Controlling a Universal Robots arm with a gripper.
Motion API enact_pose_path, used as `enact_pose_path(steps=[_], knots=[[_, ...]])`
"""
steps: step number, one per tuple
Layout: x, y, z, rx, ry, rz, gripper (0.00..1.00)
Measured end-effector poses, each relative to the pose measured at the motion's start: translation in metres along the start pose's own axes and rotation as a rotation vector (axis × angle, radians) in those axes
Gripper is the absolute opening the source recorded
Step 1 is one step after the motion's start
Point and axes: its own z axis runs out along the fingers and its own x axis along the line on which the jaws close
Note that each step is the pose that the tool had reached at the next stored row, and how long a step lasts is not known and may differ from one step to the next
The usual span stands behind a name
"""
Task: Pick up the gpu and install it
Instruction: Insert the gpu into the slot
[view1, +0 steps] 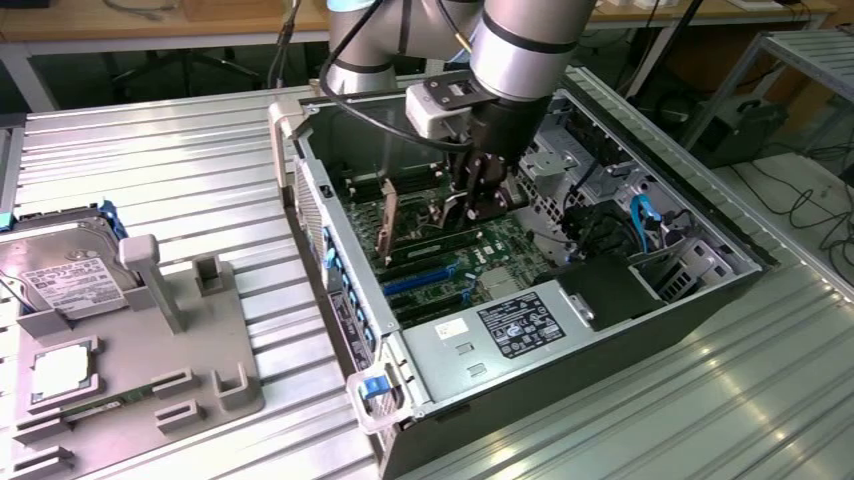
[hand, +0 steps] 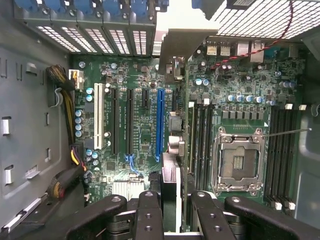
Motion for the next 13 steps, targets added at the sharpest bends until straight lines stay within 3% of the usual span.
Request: enact_pose_path(steps=[5,13], knots=[[0.0005,0.0001,0.0096,0.0000,0.0000,0.000,0.28],[0.0005,0.0001,0.0100,-0.0001,0.0001,0.000,0.28]])
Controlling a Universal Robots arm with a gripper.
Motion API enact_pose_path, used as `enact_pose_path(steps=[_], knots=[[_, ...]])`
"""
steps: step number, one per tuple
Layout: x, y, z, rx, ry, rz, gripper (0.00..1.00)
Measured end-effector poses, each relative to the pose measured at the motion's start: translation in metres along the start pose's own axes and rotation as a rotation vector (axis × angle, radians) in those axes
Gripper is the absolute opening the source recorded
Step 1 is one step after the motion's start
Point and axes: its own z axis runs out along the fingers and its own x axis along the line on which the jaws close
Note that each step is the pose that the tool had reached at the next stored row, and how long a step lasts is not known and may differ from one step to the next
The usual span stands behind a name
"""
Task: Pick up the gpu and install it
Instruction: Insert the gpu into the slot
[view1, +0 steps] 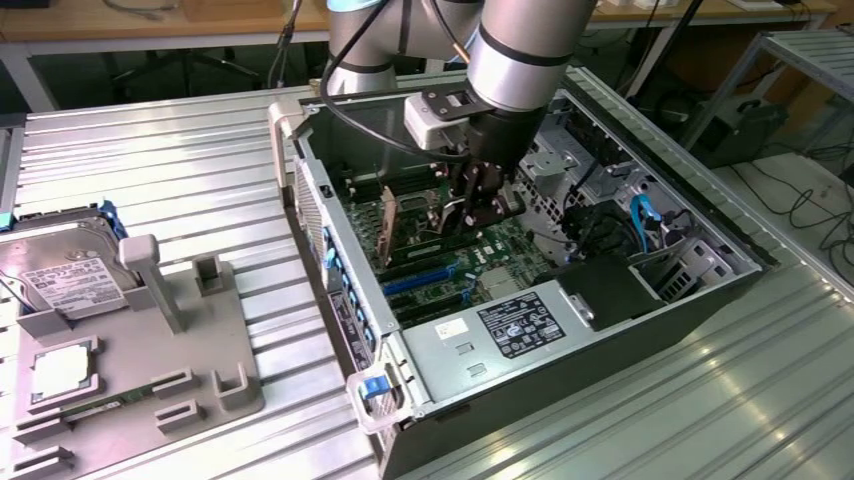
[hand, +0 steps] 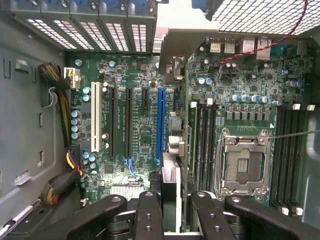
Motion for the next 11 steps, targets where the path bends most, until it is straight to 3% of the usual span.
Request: enact_pose_path(steps=[11], knots=[[0.0001,0.0000,0.0031,0.0009,0.0001,0.017,0.28]])
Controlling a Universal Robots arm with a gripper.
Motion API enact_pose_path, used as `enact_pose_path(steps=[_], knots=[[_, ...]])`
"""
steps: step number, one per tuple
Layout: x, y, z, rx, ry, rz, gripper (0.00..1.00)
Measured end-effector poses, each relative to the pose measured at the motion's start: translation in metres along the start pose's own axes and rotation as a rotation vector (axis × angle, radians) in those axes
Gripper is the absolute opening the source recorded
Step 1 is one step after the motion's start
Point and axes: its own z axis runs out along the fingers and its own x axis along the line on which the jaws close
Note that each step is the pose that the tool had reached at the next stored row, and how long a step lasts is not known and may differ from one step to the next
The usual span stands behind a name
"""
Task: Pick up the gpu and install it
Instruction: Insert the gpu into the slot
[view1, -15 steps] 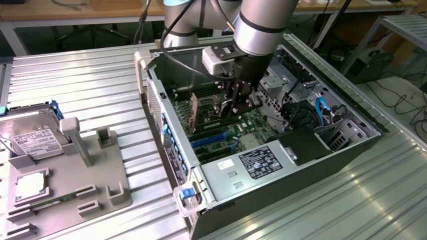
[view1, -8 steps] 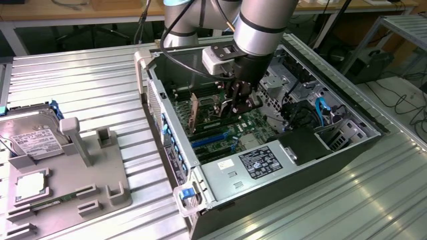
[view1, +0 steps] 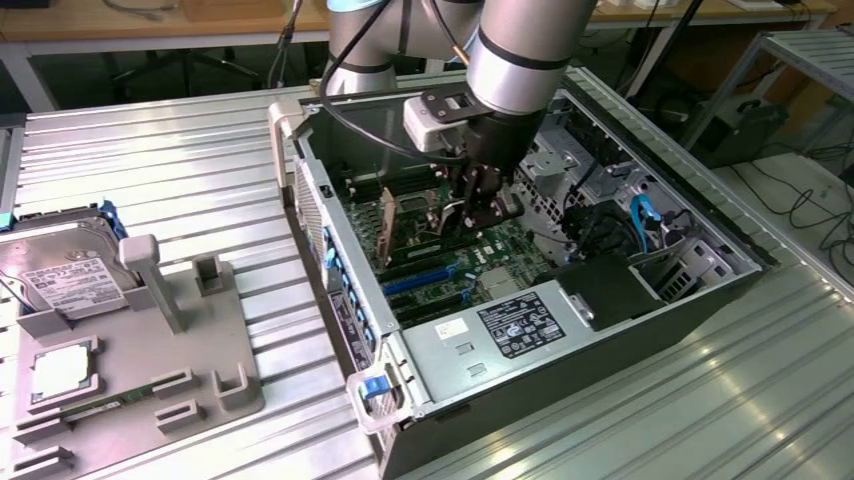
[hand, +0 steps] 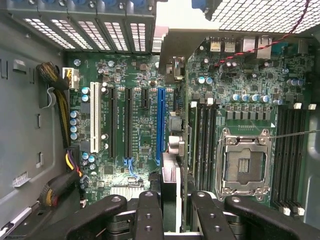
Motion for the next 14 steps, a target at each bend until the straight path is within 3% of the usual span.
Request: enact_pose_path(steps=[14], knots=[[0.0010,0.0001,0.0015,0.0003,0.0000,0.005,0.28]])
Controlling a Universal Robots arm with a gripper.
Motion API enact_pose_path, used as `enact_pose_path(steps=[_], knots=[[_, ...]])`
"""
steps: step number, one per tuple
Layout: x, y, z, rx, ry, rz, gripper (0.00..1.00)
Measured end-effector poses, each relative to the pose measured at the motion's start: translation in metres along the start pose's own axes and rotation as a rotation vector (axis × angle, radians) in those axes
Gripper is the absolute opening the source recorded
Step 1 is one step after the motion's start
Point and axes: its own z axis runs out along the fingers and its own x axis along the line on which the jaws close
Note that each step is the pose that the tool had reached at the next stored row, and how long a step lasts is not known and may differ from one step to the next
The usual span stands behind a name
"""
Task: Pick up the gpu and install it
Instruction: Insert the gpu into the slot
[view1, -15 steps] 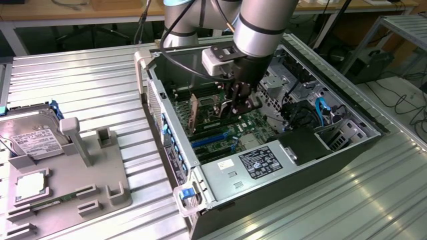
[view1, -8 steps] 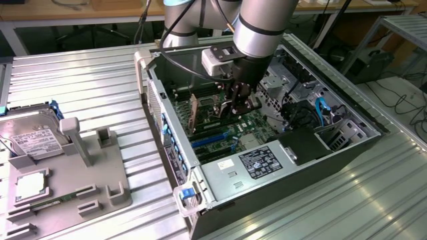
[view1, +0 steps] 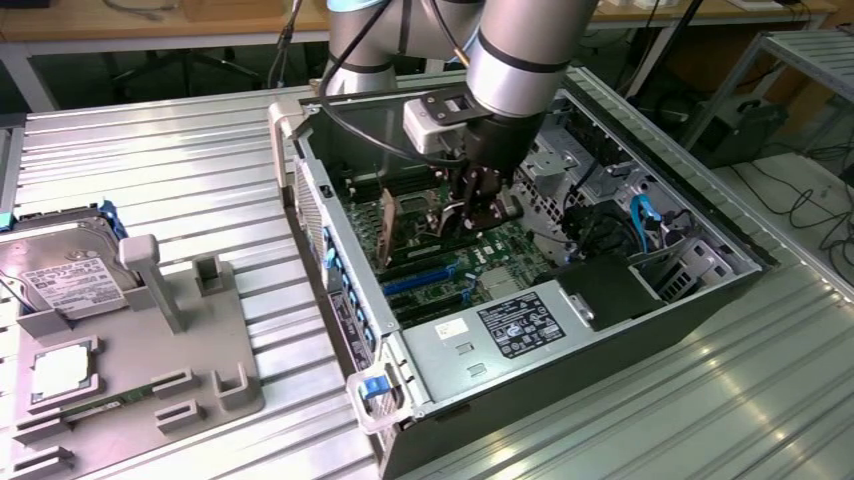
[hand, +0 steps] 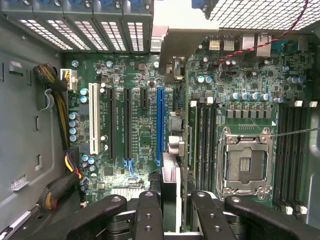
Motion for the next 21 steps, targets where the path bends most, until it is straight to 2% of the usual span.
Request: enact_pose_path(steps=[9,21], knots=[[0.0068,0.0001,0.0008,0.0000,0.0000,0.001,0.28],[0.0071,0.0000,0.0011,0.0001,-0.0004,0.001,0.28]])
